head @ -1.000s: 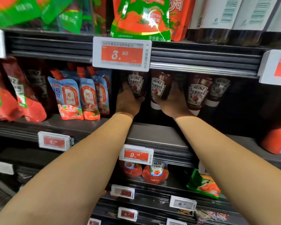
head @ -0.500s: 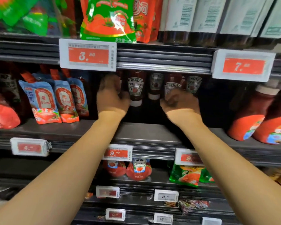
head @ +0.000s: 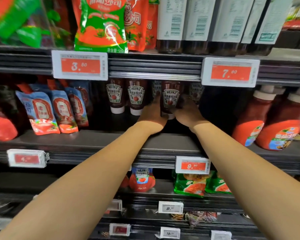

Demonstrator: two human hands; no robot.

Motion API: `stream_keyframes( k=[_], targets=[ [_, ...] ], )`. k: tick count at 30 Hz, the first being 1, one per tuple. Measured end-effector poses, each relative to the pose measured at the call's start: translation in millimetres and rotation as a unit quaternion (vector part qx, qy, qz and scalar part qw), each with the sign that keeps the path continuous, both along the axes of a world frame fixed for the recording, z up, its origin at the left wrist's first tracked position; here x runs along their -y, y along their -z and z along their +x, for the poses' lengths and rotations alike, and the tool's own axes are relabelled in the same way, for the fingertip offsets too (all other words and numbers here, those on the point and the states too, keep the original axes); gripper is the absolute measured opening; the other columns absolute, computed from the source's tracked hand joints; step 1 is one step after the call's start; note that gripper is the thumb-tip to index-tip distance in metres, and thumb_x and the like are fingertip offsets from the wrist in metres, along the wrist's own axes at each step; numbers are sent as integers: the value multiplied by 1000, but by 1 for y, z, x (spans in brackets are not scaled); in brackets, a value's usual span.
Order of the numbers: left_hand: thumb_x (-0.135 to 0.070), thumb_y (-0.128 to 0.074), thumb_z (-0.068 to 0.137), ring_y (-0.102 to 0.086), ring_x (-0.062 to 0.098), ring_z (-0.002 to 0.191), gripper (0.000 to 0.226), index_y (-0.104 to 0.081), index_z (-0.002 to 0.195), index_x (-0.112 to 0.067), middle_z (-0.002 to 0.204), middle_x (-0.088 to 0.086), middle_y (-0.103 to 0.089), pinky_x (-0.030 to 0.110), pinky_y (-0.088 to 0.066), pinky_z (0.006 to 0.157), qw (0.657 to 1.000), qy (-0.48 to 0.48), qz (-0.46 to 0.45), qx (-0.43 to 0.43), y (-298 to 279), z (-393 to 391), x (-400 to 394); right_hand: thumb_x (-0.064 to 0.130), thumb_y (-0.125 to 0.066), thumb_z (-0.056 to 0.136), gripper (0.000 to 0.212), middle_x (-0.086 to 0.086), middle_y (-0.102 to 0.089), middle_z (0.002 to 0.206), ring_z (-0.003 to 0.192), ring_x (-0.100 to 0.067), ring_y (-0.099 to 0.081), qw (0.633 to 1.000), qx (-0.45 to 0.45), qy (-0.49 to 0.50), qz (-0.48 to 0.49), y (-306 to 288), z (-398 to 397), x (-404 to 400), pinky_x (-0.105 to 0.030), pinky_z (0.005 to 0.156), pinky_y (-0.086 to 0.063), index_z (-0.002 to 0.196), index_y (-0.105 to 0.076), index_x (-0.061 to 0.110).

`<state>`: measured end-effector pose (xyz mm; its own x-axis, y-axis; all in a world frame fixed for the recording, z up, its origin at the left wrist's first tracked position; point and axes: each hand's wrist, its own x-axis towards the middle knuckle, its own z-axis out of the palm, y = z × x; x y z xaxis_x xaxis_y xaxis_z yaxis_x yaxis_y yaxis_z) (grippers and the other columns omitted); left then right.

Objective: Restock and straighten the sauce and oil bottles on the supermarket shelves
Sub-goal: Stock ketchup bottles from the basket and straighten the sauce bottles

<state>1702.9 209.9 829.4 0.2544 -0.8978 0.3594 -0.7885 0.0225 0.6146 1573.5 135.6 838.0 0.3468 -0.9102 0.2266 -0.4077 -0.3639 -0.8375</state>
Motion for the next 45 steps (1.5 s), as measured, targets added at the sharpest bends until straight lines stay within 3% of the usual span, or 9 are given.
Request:
stream_keyframes(
  k=[4, 7, 10, 17, 23, 31, 34, 38, 45],
  targets=[
    [-26, -71, 83, -70, 30, 101, 32, -67, 113, -14, 104, 7, -74, 26, -48, 82, 973, -200, -111, 25, -10, 38, -23, 43, -66, 96, 56, -7, -64, 138, 128, -26, -58, 996, -65, 9, -56, -1, 11, 3, -36, 109, -44, 141, -53, 13],
    [-56, -77, 77, -50, 34, 131, 82, -52, 138, -7, 137, 15, -56, 35, -37, 109, 945, -310, -102, 4, -16, 74, -37, 44, -60, 99, 57, -12, -60, 142, 131, -30, -55, 992, -99, 1, -78, -4, 19, 4, -36, 109, -43, 144, -50, 9],
    [-57, -87, 64, -29, 39, 146, 127, -20, 157, -3, 158, 22, -30, 42, -25, 120, 952, -285, -59, -99, -12, 92, -44, 43, -57, 101, 57, -12, -56, 147, 135, -31, -51, 992, -100, -6, -80, -4, 28, 3, -33, 111, -40, 148, -47, 12],
    [-47, -94, 60, -30, 36, 148, 136, -10, 160, -8, 161, 19, -28, 39, -31, 119, 964, -215, -40, -153, 8, 94, -28, 46, -48, 105, 66, -13, -42, 158, 142, -37, -42, 994, -73, 18, -78, 13, 38, -6, -38, 116, -34, 159, -26, 17],
    [-38, -94, 62, -41, 34, 137, 112, -32, 147, -2, 141, 15, -53, 40, -41, 110, 961, -221, -63, -154, 11, 97, -26, 45, -53, 102, 62, -17, -52, 149, 134, -41, -50, 992, -72, 41, -96, 19, 46, -6, -37, 108, -38, 154, -38, 13],
    [-40, -79, 81, -33, 35, 142, 104, -18, 157, -3, 154, 20, -33, 35, -32, 115, 966, -222, -12, -131, 9, 96, -41, 51, -63, 94, 62, -6, -59, 144, 130, -33, -56, 988, -115, 58, -80, 15, 38, -19, -32, 103, -43, 147, -50, 20],
    [-39, -63, 94, -37, 32, 141, 70, -36, 151, -8, 153, 13, -41, 31, -27, 113, 976, -200, 37, -76, 4, 96, -58, 36, -71, 93, 46, -9, -67, 133, 125, -33, -61, 986, -116, 77, -87, 11, 34, -33, -31, 98, -43, 135, -62, 20],
    [-27, -63, 94, -58, 31, 120, 33, -66, 123, -12, 128, 11, -65, 26, -40, 92, 992, -100, 52, -61, 3, 106, -94, 31, -68, 95, 37, -13, -61, 140, 127, -36, -58, 972, -197, 80, -102, 6, 22, -46, -35, 100, -43, 130, -67, 20],
    [-19, -70, 88, -60, 4, 86, 24, -70, 112, -18, 95, -14, -64, -2, -37, 65, 988, -61, 32, -139, 7, 113, -149, 23, -71, 92, 38, -13, -62, 140, 127, -34, -57, 960, -252, 104, -59, 2, -4, -84, -33, 104, -42, 129, -69, 13]
  ],
)
